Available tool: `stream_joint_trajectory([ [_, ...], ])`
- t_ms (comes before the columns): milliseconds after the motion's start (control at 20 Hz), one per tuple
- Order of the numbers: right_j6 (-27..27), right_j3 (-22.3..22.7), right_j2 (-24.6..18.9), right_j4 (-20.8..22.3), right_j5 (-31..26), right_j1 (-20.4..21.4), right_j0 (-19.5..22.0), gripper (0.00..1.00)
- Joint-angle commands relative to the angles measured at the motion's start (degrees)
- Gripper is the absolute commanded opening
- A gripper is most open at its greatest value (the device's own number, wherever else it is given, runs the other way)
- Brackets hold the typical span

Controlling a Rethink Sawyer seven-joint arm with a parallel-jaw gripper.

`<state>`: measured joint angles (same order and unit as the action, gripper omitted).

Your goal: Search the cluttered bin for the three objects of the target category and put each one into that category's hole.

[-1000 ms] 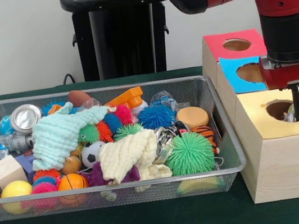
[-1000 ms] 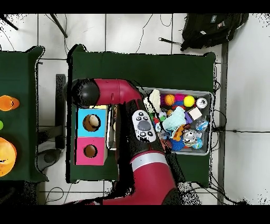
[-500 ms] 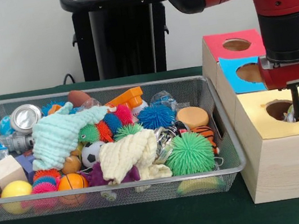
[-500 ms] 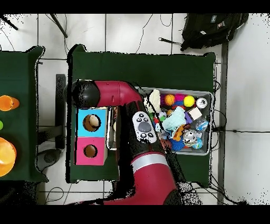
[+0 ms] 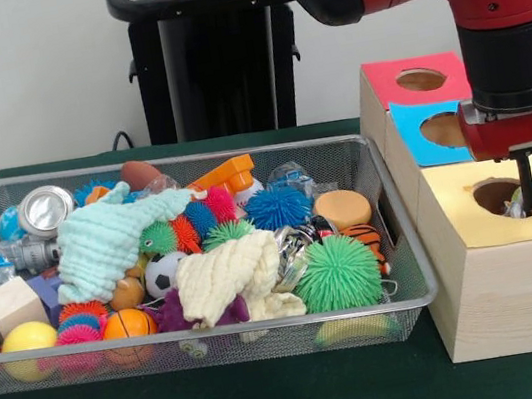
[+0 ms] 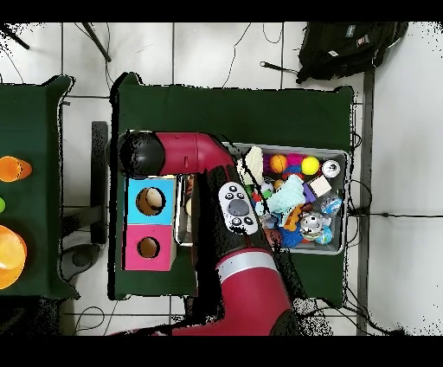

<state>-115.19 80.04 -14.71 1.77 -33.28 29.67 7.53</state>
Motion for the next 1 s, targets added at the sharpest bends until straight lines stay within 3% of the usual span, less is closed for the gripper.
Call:
stream_joint_trajectory([
  [50,6.79,7.20,0.61,8.65,-0.25,-6.22,3.92,0.00],
  [1000,7.82,7.07,2.89,15.81,-2.16,-3.83,5.43,0.00],
])
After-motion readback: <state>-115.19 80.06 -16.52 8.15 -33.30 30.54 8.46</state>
